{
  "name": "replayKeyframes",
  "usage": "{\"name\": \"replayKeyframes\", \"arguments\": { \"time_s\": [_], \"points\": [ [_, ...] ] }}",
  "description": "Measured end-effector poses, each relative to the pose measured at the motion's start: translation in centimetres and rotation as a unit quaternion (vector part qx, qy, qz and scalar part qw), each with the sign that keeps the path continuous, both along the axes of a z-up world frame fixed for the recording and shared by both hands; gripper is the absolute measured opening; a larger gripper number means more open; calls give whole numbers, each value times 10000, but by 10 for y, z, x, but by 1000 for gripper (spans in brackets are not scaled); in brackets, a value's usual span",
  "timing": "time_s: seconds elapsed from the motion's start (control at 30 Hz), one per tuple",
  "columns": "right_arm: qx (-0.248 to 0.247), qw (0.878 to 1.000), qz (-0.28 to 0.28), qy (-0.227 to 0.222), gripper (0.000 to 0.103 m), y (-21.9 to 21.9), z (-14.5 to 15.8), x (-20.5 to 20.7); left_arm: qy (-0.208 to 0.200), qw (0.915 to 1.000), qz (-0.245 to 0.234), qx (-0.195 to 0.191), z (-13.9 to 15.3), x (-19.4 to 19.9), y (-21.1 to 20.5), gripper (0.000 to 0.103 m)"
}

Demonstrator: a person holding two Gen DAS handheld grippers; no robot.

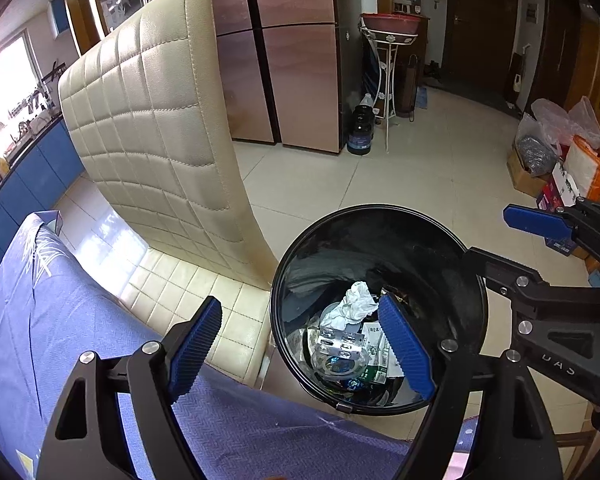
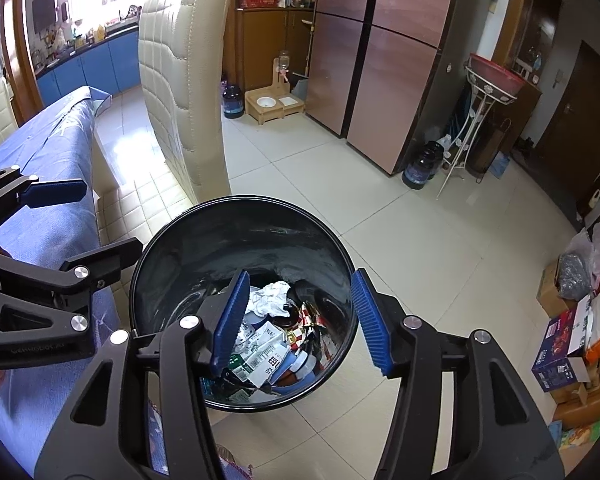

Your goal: Collect trash

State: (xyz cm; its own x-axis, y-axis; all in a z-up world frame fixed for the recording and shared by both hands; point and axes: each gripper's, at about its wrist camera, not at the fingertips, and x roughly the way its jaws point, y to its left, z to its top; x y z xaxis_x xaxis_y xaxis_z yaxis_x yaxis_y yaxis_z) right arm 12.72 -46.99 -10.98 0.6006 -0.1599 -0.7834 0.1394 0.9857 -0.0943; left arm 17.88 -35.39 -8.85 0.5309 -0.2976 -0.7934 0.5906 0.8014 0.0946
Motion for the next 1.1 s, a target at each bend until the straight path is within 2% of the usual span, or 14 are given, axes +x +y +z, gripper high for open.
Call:
{"name": "replayKeyframes", "arguments": {
  "time_s": [0.03, 0.1, 0.2, 0.47, 1.1],
  "points": [
    [-6, 10000, -24, -11, 64, 0, 1, -1, -4, 10000, 8, -1, 0, 0, 1, 78],
    [-7, 9999, -92, -70, 84, -2, 3, -3, 20, 10000, 27, -13, 0, -1, 1, 78],
    [-26, 9997, -183, -167, 92, -4, 6, -7, 13, 10000, 55, -23, 1, -2, 3, 78],
    [-98, 9992, -333, -184, 99, -8, 8, -11, 10, 10000, 44, -41, 3, -3, 6, 78],
    [-201, 9986, -430, -224, 99, -8, 16, -21, -77, 10000, -1, -46, 10, -14, 6, 78]
  ]
}}
